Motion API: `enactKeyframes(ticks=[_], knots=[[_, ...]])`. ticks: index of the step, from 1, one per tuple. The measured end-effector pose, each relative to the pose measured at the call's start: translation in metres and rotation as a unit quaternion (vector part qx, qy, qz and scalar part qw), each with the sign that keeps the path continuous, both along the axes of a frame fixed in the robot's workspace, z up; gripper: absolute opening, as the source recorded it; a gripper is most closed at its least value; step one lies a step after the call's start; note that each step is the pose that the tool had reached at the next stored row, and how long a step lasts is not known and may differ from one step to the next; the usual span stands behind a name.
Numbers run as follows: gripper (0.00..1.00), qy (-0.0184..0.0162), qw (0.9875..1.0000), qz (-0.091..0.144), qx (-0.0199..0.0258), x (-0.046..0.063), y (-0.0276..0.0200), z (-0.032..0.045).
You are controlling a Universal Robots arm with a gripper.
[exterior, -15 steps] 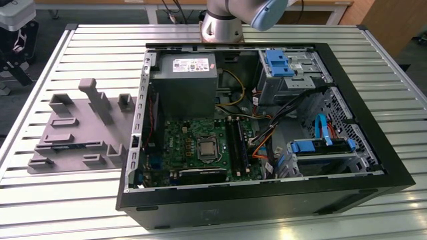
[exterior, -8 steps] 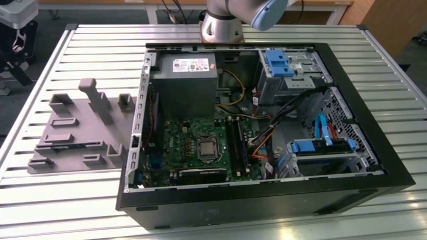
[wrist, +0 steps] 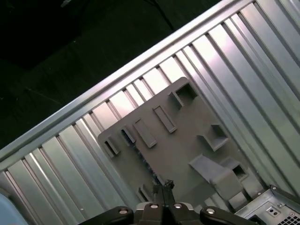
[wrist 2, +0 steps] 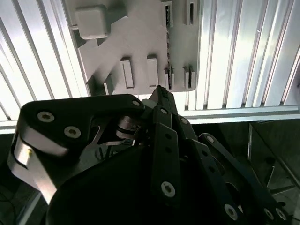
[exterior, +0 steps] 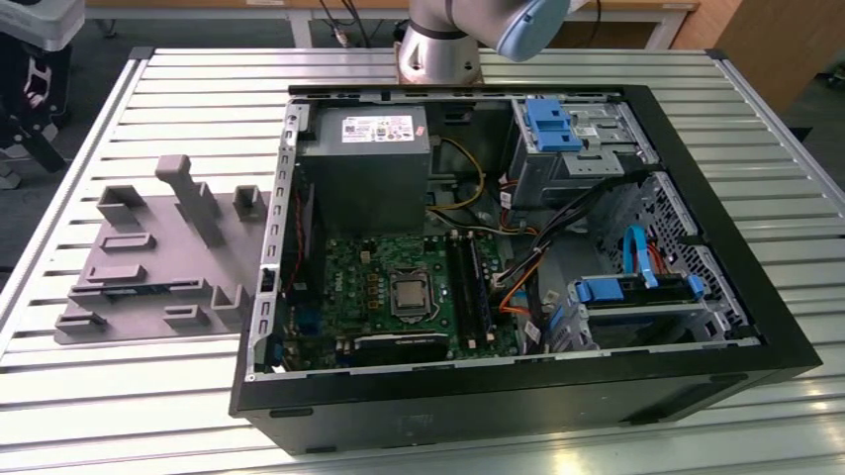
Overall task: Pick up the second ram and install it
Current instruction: 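Pick up the second ram and move it above second insertion slot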
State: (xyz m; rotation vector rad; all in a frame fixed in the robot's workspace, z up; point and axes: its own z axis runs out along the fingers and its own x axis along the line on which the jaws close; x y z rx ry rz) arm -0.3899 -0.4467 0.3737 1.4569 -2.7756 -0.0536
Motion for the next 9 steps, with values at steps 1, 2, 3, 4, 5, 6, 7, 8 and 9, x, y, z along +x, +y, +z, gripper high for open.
enactKeyframes(ticks=[1, 2, 3, 4, 5, 6, 7, 8, 9], knots=[[0.11, 0.0, 1.0, 0.009, 0.0, 0.0, 0.0, -0.0004], [0.11, 0.0, 0.9998, 0.019, 0.0, 0.0, 0.0, -0.0008], [0.11, 0.0, 0.9996, 0.028, 0.0, 0.0, 0.0, -0.001], [0.11, 0.0, 0.9993, 0.037, 0.0, 0.0, 0.0, -0.0013], [0.11, 0.0, 0.999, 0.045, -0.0001, 0.0, 0.0, -0.0015], [0.11, 0.0, 0.9986, 0.053, 0.0, 0.0, 0.0, -0.0017], [0.11, 0.0001, 0.9982, 0.06, -0.0001, 0.0, 0.0, -0.0018], [0.11, 0.0001, 0.9978, 0.066, -0.0002, 0.0, 0.0, -0.002], [0.11, 0.0, 0.9974, 0.073, -0.0003, -0.0001, 0.0, -0.0021]])
